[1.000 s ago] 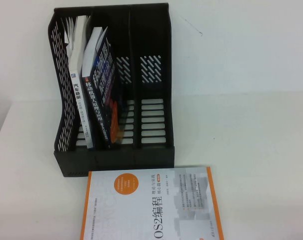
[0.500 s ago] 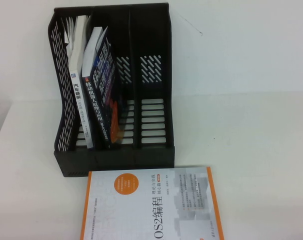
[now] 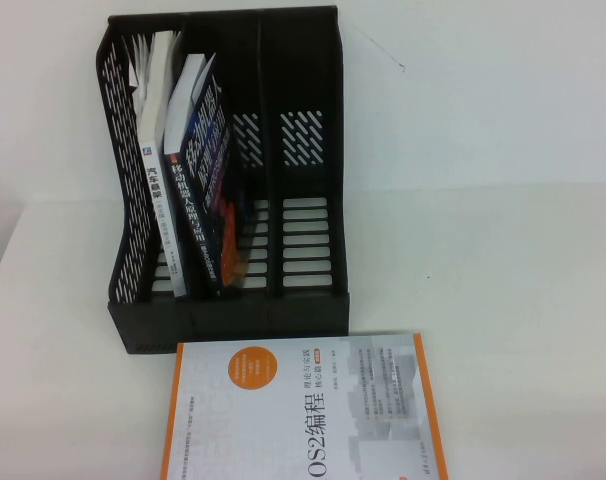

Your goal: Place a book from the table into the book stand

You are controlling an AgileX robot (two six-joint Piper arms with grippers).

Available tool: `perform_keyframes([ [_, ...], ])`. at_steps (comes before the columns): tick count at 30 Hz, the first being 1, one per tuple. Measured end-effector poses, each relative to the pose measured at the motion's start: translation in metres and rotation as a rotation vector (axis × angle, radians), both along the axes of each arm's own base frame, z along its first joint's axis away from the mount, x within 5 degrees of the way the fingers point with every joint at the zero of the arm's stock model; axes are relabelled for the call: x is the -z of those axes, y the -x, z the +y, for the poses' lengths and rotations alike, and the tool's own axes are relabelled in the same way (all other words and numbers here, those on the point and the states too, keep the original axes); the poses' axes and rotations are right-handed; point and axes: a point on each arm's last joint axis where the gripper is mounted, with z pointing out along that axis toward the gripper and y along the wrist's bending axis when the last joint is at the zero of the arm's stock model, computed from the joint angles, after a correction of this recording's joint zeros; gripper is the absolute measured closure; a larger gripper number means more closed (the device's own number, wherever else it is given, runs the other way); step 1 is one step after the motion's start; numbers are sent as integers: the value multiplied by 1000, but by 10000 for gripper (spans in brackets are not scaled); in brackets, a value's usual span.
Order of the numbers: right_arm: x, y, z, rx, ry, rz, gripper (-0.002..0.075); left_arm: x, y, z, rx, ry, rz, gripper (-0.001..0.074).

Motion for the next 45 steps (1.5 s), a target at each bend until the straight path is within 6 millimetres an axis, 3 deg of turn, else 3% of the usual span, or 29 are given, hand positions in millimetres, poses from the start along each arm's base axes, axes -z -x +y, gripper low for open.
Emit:
perform_keyframes([
  [33, 0, 0, 0, 0, 0, -2, 729, -1, 0, 0, 0, 2, -4, 737],
  [38, -9, -3, 2, -17, -6, -115, 729, -8, -2, 0, -8, 15, -109, 737],
  [45, -41, -4, 6, -66, -21, -472, 729, -37, -3, 3, -38, 26, -420, 737],
])
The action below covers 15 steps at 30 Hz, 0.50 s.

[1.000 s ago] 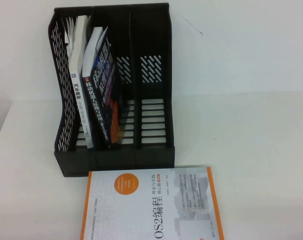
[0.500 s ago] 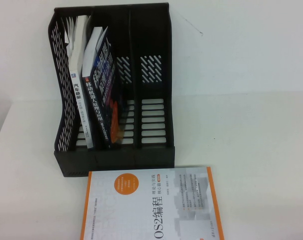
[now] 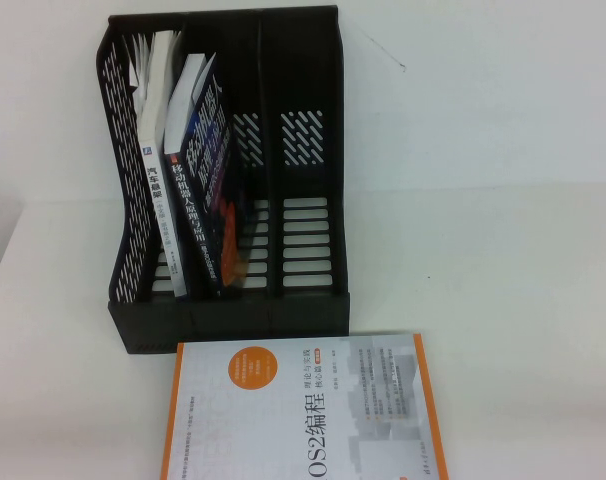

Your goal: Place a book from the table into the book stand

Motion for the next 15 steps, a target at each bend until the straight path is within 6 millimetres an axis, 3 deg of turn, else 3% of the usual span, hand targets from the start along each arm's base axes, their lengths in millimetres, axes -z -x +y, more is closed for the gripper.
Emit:
perform_keyframes([
  [6, -17, 5, 2, -29, -13, -195, 729, -15, 3, 2, -16, 13, -170, 737],
  [15, -23, 7, 1, -37, -73, -263, 729, -20, 5, 4, -8, 139, -234, 738],
])
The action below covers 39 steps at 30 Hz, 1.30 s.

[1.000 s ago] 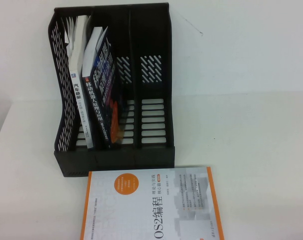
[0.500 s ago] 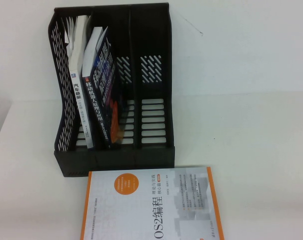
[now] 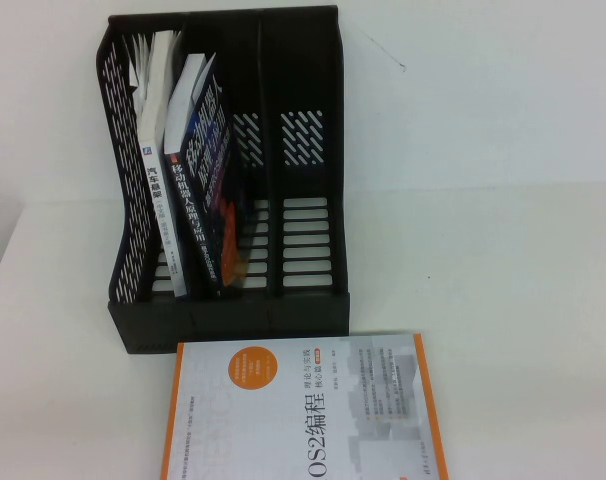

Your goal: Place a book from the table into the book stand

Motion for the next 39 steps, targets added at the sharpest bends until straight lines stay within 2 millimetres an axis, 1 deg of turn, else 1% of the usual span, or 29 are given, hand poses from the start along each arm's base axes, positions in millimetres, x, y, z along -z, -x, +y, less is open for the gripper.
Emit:
perform_keyframes([
  [3, 1, -1, -1, -2, -29, 18, 729, -1, 0, 0, 16, 30, 31, 737],
  [4, 2, -1, -1, 1, -28, 45, 729, -6, 0, -1, 23, 30, 43, 737],
  [6, -3, -1, -2, 11, -17, 110, 728, -19, 3, -3, 30, 7, 49, 737],
  [9, -16, 2, -3, 38, 30, 213, 728, -46, 12, -5, 28, -58, 47, 737],
  [11, -25, 6, -3, 56, 68, 273, 728, -59, 17, -6, 22, -109, 79, 737],
  [14, -35, 7, -4, 66, 92, 369, 727, -67, 17, -6, 14, -174, 178, 738],
  [18, -51, 4, -4, 46, 57, 509, 727, -69, 6, -7, 38, -180, 367, 737],
  [23, -66, -8, -1, 10, 7, 803, 726, -65, -14, -12, 130, -97, 660, 737],
  [27, -67, -27, 6, -53, -7, 1018, 726, -50, -34, -20, 237, 20, 896, 737],
  [29, -62, -39, 11, -107, 14, 1105, 726, -41, -45, -23, 282, 69, 997, 738],
  [32, -53, -56, 21, -219, 14, 1202, 726, -30, -65, -26, 316, 136, 1095, 737],
  [36, -39, -82, 37, -395, -14, 1319, 726, -22, -85, -29, 333, 251, 1136, 737],
  [39, -27, -101, 48, -480, -24, 1363, 726, -13, -99, -32, 368, 281, 1178, 737],
])
